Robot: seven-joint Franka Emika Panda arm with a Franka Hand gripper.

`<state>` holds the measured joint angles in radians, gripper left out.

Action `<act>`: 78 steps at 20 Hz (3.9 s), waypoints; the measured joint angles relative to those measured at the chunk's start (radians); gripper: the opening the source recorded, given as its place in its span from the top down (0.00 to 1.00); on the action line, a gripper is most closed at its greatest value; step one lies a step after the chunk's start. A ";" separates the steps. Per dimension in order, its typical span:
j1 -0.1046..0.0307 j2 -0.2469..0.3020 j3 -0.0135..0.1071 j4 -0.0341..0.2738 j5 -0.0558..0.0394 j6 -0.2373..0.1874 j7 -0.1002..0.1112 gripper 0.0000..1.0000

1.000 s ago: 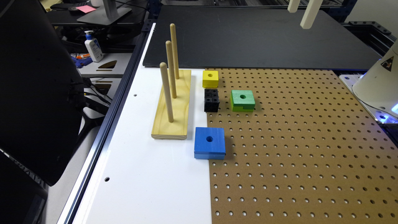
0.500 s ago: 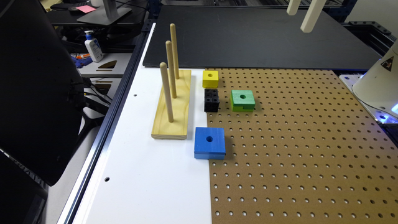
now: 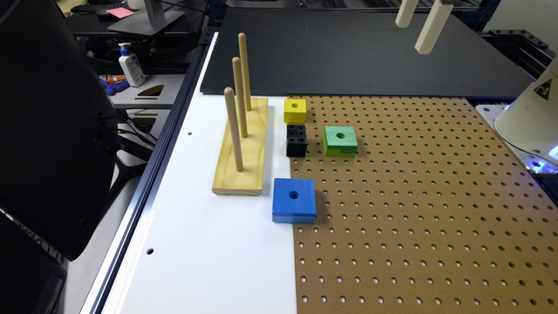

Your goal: Pick up blue block.

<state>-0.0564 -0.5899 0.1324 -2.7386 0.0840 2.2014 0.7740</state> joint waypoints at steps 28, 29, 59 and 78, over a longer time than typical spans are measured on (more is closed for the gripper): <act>-0.003 0.322 0.151 0.280 0.0175 0.031 0.147 0.00; -0.004 0.327 0.153 0.285 0.0175 0.031 0.149 0.00; -0.006 0.461 0.236 0.400 0.0152 0.044 0.230 0.00; -0.006 0.695 0.240 0.434 -0.0382 0.251 0.261 0.00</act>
<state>-0.0624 0.1047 0.3722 -2.3047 0.0458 2.4524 1.0351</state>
